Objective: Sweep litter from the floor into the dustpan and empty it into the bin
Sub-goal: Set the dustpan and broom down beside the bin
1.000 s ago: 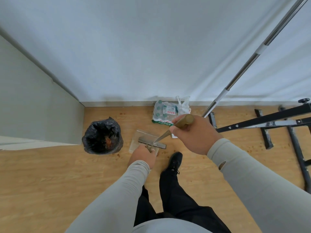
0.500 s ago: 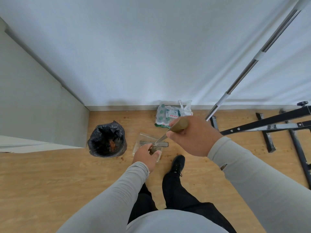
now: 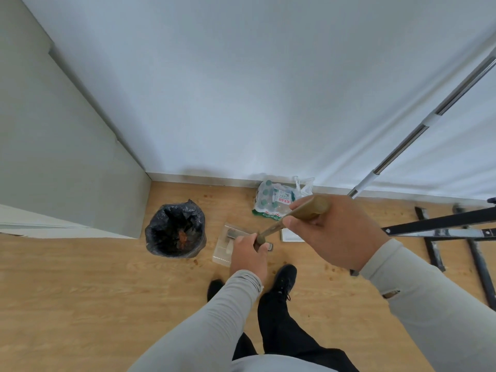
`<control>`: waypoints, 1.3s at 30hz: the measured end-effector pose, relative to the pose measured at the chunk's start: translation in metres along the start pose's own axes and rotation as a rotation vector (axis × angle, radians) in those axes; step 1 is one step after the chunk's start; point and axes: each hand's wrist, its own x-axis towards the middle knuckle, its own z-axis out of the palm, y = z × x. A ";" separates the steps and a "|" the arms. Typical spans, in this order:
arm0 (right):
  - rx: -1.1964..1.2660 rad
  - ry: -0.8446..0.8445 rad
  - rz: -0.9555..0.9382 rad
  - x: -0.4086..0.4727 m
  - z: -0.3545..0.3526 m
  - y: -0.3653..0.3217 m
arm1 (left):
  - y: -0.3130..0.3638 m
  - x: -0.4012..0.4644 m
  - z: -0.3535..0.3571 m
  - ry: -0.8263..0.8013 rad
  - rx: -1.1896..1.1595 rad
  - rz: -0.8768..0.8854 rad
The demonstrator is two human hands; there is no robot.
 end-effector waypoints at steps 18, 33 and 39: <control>0.121 0.030 -0.028 -0.002 -0.020 -0.023 | -0.022 -0.003 0.006 0.060 -0.051 0.103; 0.048 0.004 -0.080 -0.003 -0.023 -0.018 | -0.012 0.019 0.001 -0.095 -0.140 0.018; -0.058 -0.016 -0.165 0.005 -0.027 -0.019 | -0.008 0.024 0.004 -0.142 -0.132 0.056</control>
